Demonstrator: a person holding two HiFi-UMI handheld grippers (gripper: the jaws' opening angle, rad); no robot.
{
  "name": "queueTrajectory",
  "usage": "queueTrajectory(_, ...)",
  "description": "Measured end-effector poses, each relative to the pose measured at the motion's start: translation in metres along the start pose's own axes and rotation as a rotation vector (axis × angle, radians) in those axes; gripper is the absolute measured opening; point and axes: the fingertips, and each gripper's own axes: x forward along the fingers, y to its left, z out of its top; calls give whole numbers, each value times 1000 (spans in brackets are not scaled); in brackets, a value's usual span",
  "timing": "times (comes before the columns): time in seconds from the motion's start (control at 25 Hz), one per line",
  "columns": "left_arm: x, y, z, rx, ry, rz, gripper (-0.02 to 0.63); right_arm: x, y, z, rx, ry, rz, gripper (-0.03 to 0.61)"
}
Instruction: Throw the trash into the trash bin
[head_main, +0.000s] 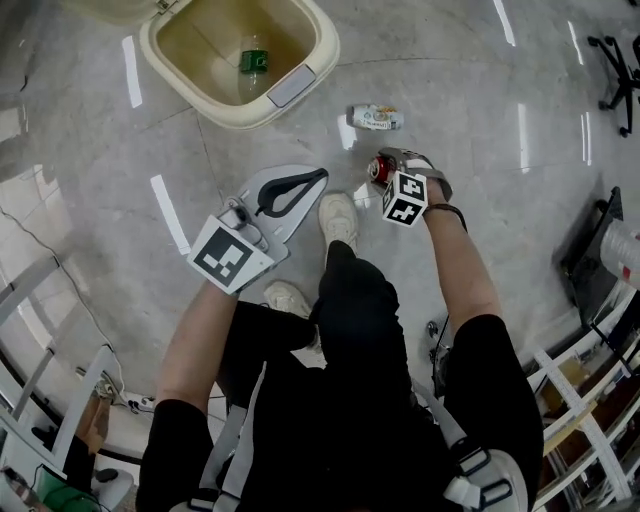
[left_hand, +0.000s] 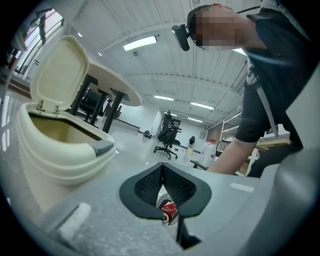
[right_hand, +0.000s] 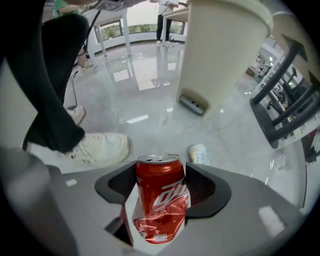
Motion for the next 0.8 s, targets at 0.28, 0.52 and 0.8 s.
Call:
queueTrajectory(0.28, -60, -8, 113, -85, -17, 177, 2, -177, 8, 136, 201, -324, -65, 307)
queueTrajectory(0.52, -107, -29, 253, -58, -103, 283, 1, -348, -15, 233, 145, -533, -159, 307)
queueTrajectory(0.8, -166, -84, 390, -32, -172, 365, 2, -555, -36, 322, 216, -814, -233, 305)
